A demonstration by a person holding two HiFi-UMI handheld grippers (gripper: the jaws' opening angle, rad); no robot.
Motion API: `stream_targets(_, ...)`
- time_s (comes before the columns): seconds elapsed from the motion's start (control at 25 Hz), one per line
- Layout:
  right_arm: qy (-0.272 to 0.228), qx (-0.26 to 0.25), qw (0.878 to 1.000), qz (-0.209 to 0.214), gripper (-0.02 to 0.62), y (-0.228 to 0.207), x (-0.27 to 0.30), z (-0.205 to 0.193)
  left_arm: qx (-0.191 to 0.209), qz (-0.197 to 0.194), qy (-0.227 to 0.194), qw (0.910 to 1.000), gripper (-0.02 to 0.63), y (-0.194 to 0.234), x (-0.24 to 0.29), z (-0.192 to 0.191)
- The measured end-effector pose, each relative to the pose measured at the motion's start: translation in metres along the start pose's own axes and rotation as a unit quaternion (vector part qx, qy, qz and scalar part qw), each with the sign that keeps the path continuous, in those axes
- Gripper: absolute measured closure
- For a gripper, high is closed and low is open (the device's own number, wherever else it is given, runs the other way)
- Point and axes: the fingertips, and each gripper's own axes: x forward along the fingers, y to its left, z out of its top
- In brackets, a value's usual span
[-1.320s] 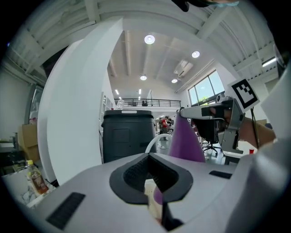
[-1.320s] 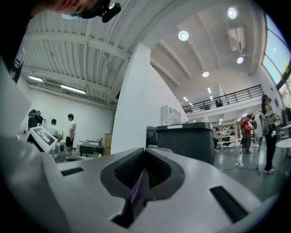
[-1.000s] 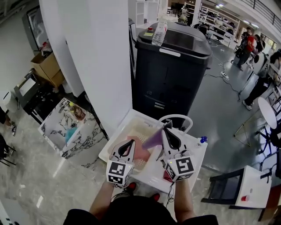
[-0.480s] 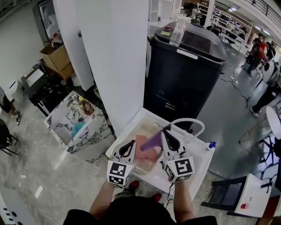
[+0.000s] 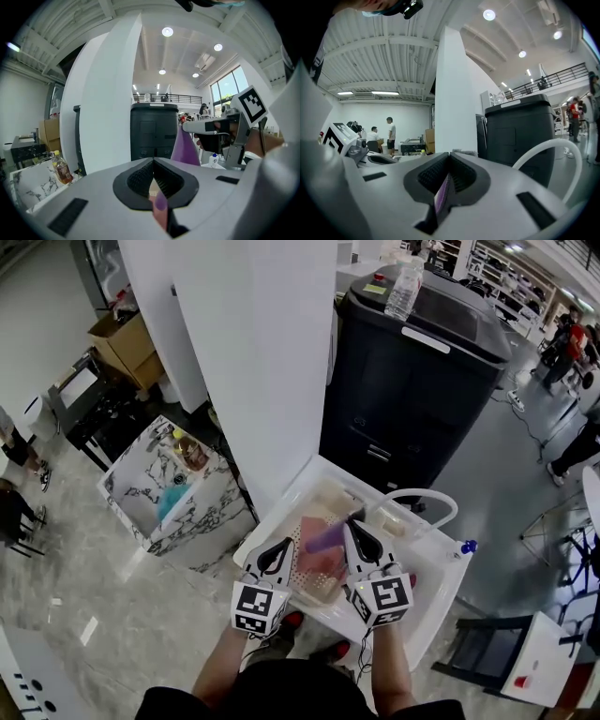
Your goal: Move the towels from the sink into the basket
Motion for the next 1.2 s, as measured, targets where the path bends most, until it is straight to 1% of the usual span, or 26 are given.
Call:
stream_targets(0.44,0.07,0.019,0.997,-0.001,0.563,0.0,0.011,-0.066,-0.019,-0.009,0.031,0.9993,0.603,-0.001,0.011,-0.031)
stream_targets(0.64,0.103,0.028,0.994,-0.002,0.563,0.0,0.013,-0.097,-0.026,-0.015,0.042,0.9987,0.603,-0.004,0.015,-0.044)
stream_targets(0.92,0.148,0.024,0.989,0.001,0.561,0.005,0.014,-0.133,-0.039,-0.018,0.054,0.9976,0.603,-0.005,0.016,-0.057)
stream_targets(1.04,0.163,0.026,0.986,0.004,0.561,0.008,0.013,-0.144,-0.043,-0.019,0.058,0.9972,0.603,-0.005,0.015,-0.06)
stream_targets(1.2,0.169,0.031,0.985,0.005,0.561,0.009,0.012,-0.15,-0.043,-0.018,0.063,0.9969,0.603,-0.004,0.014,-0.067)
